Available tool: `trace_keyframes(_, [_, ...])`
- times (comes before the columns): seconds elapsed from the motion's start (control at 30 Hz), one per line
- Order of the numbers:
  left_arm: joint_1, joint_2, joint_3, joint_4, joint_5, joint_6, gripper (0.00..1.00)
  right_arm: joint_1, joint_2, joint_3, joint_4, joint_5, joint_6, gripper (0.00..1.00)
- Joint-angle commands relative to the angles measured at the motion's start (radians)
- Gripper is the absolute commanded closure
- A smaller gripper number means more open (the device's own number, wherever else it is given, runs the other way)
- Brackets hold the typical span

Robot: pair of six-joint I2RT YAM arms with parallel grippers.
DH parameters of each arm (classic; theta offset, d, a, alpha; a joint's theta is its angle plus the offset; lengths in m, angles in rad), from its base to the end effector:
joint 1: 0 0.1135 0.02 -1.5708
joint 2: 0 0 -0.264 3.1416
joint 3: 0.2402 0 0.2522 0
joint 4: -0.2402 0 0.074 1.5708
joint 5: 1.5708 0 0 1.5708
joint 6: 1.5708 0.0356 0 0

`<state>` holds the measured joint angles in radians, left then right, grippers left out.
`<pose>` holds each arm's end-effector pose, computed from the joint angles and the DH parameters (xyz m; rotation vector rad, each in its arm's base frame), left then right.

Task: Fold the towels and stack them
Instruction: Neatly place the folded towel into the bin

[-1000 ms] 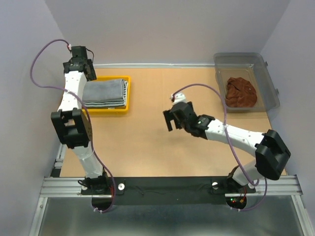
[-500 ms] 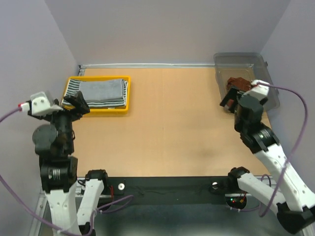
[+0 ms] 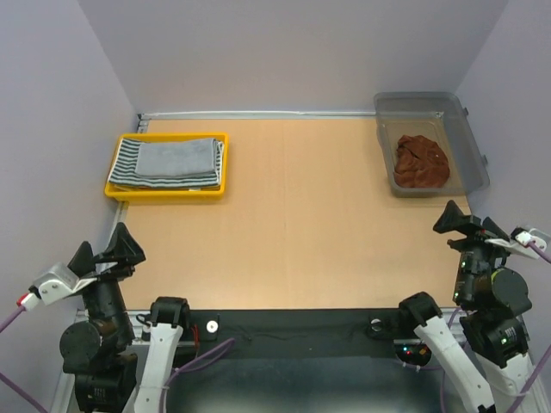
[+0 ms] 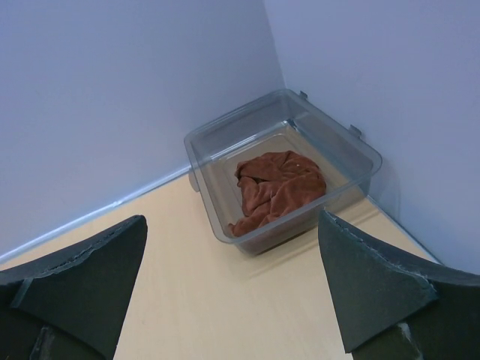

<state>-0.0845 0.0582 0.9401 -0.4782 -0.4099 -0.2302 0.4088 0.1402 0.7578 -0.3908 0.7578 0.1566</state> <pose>-0.0347 0.0172 0.3980 -0.4436 1.1175 -0.0367 0.0289 -0.0142 0.3636 0.4664 1.3273 -0.0399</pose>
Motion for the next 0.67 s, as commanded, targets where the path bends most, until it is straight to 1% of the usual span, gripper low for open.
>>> trace_keyframes(0.0, [-0.017, -0.087, -0.034, 0.050, -0.092, -0.008, 0.01, 0.004, -0.074, -0.044, 0.007, -0.031, -0.057, 0.00])
trace_keyframes(0.17, [-0.023, -0.124, -0.078, 0.064, -0.133, -0.021, 0.01, 0.002, -0.071, -0.074, 0.015, -0.050, -0.057, 0.00])
trace_keyframes(0.5, [-0.024, -0.176, -0.141, 0.102, -0.156, -0.037, 0.01, 0.004, -0.102, -0.095, 0.023, -0.064, -0.060, 0.00])
trace_keyframes(0.63, [-0.024, -0.161, -0.153, 0.112, -0.155, -0.038, 0.01, 0.002, -0.105, -0.097, 0.027, -0.066, -0.061, 0.00])
